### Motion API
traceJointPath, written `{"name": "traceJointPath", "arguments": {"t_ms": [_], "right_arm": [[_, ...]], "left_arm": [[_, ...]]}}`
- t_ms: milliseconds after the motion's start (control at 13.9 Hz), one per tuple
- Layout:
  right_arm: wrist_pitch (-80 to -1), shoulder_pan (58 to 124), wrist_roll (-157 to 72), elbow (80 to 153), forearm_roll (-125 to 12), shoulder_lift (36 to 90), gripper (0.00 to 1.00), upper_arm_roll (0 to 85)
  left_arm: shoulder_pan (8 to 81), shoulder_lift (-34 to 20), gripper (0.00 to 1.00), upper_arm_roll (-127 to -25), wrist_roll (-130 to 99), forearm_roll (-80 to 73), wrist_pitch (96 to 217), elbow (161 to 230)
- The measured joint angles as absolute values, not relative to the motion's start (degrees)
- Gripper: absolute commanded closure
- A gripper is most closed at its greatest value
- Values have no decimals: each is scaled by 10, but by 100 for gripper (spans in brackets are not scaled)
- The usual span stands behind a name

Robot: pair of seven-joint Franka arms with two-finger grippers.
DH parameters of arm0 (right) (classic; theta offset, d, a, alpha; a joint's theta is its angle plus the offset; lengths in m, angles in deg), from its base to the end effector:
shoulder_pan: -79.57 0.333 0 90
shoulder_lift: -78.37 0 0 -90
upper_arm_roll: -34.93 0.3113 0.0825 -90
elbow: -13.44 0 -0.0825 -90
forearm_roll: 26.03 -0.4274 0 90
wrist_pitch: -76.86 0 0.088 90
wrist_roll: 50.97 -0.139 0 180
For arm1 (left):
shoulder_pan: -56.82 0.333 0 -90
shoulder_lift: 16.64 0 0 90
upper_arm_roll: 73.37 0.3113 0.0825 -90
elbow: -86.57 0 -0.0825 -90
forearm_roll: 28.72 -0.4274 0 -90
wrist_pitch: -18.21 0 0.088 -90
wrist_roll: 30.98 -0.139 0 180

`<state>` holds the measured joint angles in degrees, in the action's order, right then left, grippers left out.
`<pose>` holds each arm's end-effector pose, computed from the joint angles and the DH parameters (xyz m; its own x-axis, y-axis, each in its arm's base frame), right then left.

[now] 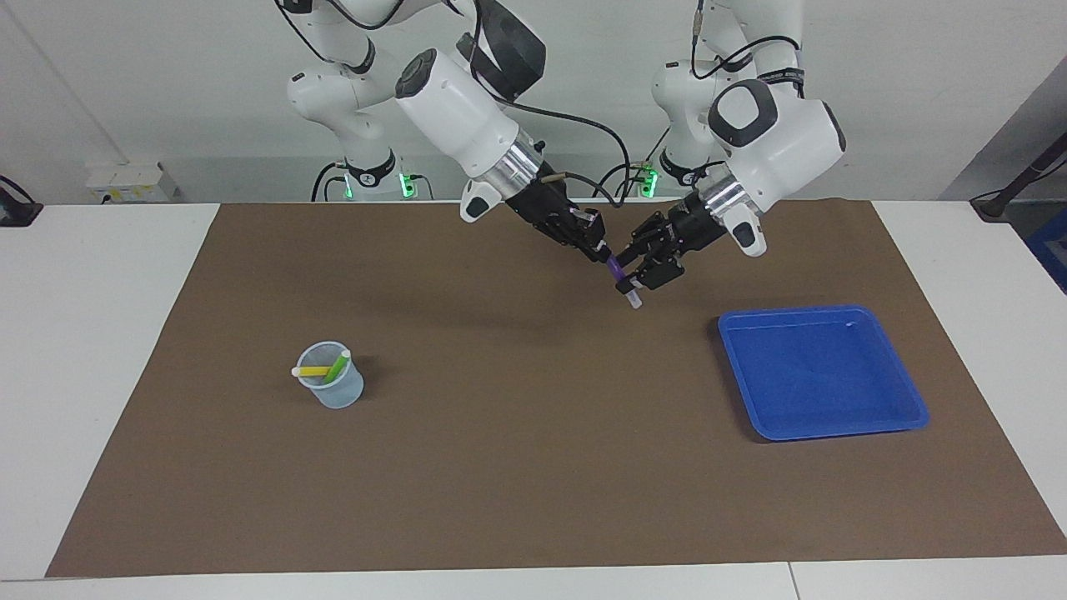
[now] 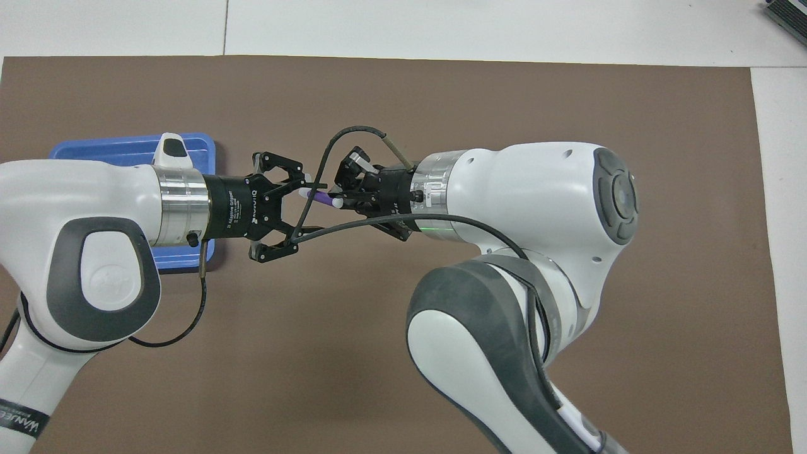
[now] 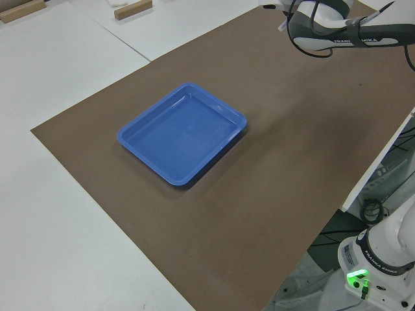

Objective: Right arm passes pens to left for tray arrangement
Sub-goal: 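Close the left gripper on the pen and open the right gripper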

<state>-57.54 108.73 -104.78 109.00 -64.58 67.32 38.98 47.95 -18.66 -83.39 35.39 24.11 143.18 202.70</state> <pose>0.5903 0.4106 0.5062 0.7791 -0.5478 -0.3048 -0.6007 -0.5135 -0.6128 0.5684 -0.2486 0.4501 0.2945 0.6821 -0.6693 0.9511 -0.1408 0.2750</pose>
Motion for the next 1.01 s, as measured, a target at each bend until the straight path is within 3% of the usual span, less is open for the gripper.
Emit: {"name": "traceJointPath", "arguments": {"t_ms": [72,144,649,721,793,865,938,1010], "right_arm": [[-575,1087,-1048,1090,-646,673,94,390],[-575,1087,-1048,1090,-646,673,94,390],[-576,1087,-1048,1092,-646,673,92,390],[-576,1087,-1048,1092,-646,673,82,390],[-576,1087,-1048,1092,-646,673,39,390],[-577,1087,-1048,1091,-646,673,7,389],[-577,1085,-1048,1091,-646,673,0,389],[-577,1083,-1048,1090,-646,673,0,388]], "left_arm": [[478,-187,88,-834,354,243,1432,2027],[477,-187,100,-834,354,244,1435,2027],[475,-187,100,-832,354,245,1440,2024],[475,-187,100,-831,351,245,1440,2024],[475,-187,100,-830,338,244,1440,2024],[476,-187,100,-827,308,236,1436,2024],[477,-187,100,-824,274,211,1428,2024],[481,-187,100,-823,247,170,1418,2024]]}}
